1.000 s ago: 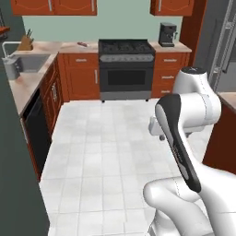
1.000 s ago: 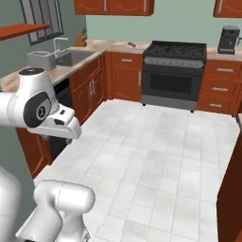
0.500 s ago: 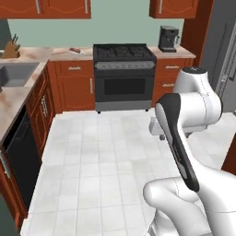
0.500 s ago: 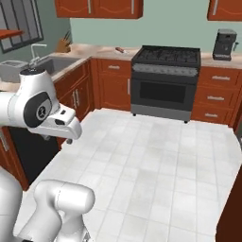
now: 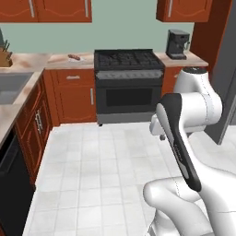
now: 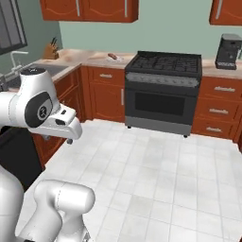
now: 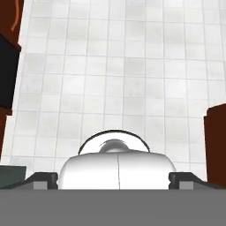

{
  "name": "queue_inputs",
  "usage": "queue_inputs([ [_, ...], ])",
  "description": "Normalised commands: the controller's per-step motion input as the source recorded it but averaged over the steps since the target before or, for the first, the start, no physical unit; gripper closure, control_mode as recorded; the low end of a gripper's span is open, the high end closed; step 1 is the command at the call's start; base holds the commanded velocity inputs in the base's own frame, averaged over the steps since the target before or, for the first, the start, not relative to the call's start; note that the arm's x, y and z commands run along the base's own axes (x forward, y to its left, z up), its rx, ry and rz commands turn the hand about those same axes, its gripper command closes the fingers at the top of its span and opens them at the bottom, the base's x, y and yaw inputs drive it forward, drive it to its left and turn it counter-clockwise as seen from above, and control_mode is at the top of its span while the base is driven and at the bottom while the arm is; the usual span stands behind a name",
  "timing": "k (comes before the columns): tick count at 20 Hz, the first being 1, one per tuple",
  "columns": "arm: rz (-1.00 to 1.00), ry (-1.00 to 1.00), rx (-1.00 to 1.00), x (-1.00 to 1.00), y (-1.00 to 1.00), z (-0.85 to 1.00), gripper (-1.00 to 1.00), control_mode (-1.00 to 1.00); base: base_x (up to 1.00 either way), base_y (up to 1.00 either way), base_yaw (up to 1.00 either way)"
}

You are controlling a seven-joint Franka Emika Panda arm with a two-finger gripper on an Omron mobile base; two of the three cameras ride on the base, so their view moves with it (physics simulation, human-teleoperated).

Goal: Place the cold items (corn and squash) from the fridge in one tupperware on the dining counter. Place the warm items (hot dog and kebab skewer) in the stove area in another tupperware.

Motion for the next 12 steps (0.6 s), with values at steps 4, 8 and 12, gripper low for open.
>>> queue_inputs([
  [4,0.00,0.00,0.00,0.00,0.00,0.00,-1.00,1.00,1.00,0.20,0.00],
  [8,0.00,0.00,0.00,0.00,0.00,0.00,-1.00,1.00,1.00,0.40,0.00],
  [12,0.00,0.00,0.00,0.00,0.00,0.00,-1.00,1.00,1.00,0.65,0.00],
])
